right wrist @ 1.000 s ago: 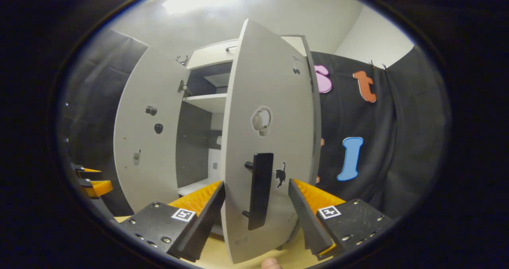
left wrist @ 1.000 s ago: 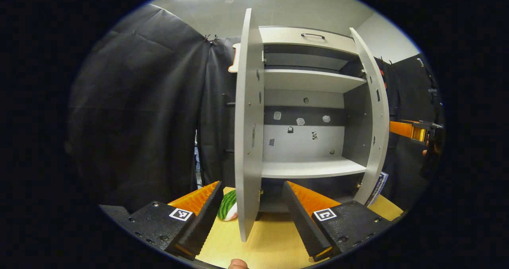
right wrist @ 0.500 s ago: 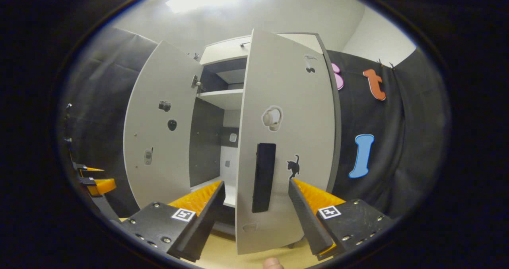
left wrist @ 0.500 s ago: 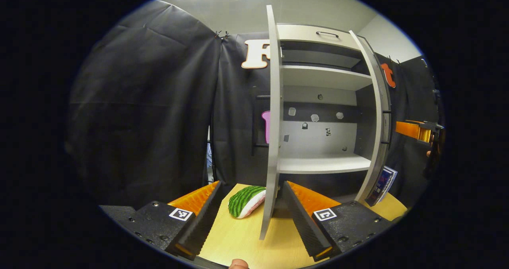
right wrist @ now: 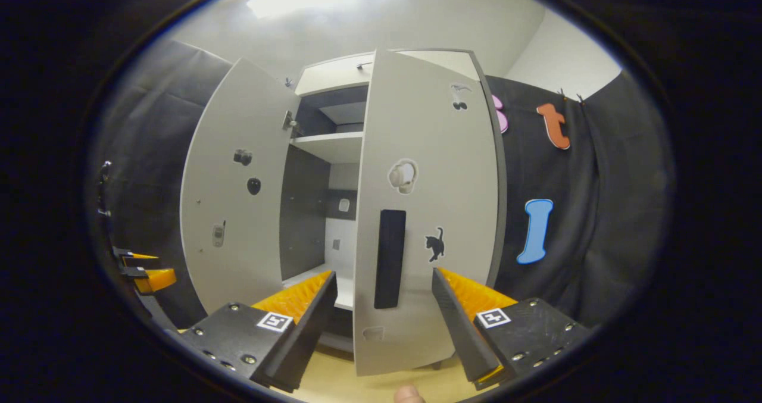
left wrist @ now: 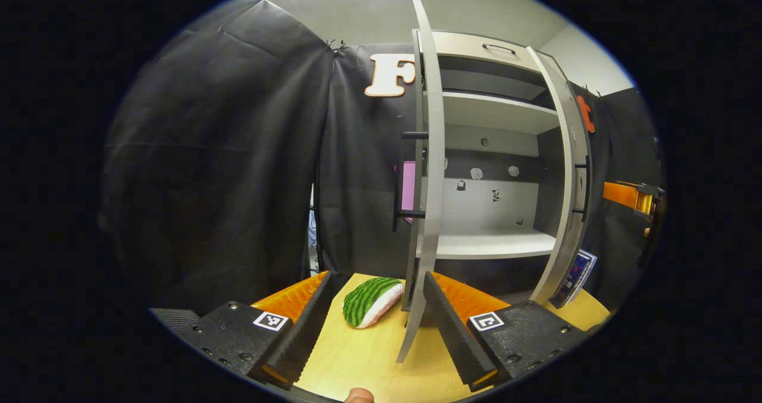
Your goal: Grasp the bottle in the cabinet with the left hand and place it on the coaster, then close the right door with the right hand and the left door with the left hand.
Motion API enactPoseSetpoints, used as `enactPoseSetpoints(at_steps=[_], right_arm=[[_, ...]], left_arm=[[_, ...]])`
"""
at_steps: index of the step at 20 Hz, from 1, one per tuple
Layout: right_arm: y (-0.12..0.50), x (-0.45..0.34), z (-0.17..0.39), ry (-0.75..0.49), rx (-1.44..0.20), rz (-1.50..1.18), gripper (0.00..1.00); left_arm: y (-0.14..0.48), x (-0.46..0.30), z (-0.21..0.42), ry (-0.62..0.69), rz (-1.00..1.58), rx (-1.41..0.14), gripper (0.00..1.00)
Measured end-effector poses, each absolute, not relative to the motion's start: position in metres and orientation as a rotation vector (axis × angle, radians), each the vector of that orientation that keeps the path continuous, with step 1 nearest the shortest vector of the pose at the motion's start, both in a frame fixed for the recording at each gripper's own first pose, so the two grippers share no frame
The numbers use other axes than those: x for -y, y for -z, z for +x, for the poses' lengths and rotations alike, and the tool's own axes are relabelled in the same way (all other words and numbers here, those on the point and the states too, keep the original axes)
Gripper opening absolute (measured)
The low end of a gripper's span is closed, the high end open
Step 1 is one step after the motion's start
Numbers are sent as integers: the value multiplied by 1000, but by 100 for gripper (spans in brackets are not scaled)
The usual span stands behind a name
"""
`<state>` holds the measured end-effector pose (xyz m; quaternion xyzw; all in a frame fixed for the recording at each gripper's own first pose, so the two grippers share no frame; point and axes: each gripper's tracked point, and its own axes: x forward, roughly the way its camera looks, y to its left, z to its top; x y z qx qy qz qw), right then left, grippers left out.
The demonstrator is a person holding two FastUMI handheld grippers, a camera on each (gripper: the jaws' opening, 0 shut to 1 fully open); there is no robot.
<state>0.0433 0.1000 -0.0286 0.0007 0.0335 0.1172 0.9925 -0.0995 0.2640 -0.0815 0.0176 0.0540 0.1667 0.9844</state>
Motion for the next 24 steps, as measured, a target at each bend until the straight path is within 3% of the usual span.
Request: enactPoseSetpoints(at_steps=[2,6,7,10,12,21,23,24], right_arm=[[30,-100,42,-225,-65,-9,93],[29,-96,41,-201,-63,-29,97],[29,-96,41,-196,-63,-28,93],[27,-94,43,-186,-62,-17,100],[27,-90,45,-179,-63,-17,96],[34,-87,49,-165,-80,-27,100],[35,-87,50,-163,-81,-32,93],[36,-88,51,-164,-82,-32,96]], left_arm=[[84,-267,-96,-328,30,-111,95],[86,-272,-86,-319,36,-112,92],[87,-274,-83,-319,36,-112,92],[86,-278,-77,-316,32,-110,95],[87,-281,-73,-318,33,-112,92],[92,-285,-61,-319,43,-124,92],[94,-285,-58,-314,42,-131,95],[95,-286,-58,-309,40,-134,95]])
